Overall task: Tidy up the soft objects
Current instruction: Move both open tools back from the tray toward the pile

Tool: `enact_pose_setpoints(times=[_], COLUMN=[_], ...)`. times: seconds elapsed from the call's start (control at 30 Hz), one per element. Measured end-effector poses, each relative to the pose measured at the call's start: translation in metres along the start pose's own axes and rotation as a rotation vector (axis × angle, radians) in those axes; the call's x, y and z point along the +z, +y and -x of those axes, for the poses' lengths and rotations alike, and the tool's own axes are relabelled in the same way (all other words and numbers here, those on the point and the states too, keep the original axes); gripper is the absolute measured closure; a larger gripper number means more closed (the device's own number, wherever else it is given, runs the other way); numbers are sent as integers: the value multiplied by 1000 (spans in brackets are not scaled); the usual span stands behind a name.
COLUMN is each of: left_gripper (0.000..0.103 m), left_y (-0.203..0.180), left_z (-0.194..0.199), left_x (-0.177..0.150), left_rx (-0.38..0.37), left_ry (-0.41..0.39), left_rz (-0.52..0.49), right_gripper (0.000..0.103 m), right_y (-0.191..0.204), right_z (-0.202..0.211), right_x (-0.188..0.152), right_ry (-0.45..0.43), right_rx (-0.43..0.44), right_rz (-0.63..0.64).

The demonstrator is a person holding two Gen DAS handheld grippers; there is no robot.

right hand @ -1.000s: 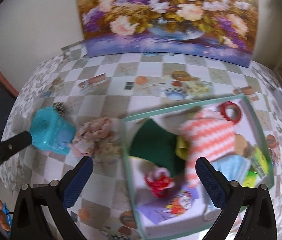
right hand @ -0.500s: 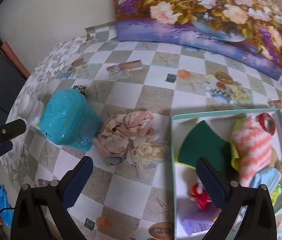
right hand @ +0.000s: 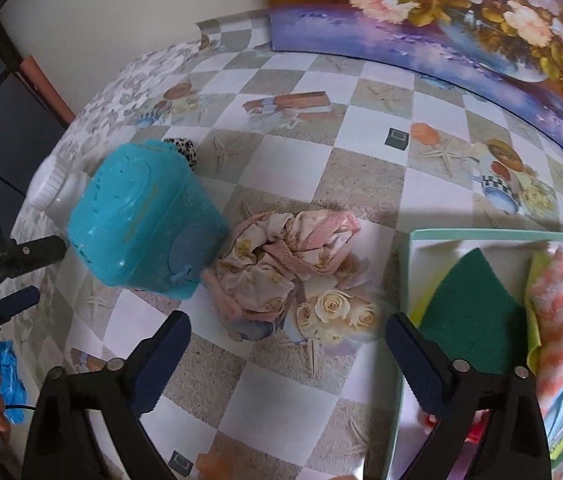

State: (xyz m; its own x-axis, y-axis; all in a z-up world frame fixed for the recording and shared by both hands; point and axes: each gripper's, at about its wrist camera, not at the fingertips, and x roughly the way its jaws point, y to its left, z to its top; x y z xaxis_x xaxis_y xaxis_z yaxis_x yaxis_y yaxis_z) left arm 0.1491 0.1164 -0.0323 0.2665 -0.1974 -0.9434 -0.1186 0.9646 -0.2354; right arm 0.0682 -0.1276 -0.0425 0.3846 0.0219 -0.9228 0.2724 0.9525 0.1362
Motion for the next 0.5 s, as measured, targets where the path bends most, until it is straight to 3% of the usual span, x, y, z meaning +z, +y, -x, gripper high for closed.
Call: enact_pose_setpoints(times=[0.33, 0.5], left_gripper=[8, 8], left_y=[2, 2], left_z=[-24, -31], left_x=[5, 10], left_rx=[15, 10], left_ry=[46, 57], left_rz=[27, 31], right_gripper=[18, 19], right_y=[7, 5], right_z=[-22, -33], right_x=[9, 13], right_ry=[-4, 7], right_rx=[10, 14], right_rz=[28, 11])
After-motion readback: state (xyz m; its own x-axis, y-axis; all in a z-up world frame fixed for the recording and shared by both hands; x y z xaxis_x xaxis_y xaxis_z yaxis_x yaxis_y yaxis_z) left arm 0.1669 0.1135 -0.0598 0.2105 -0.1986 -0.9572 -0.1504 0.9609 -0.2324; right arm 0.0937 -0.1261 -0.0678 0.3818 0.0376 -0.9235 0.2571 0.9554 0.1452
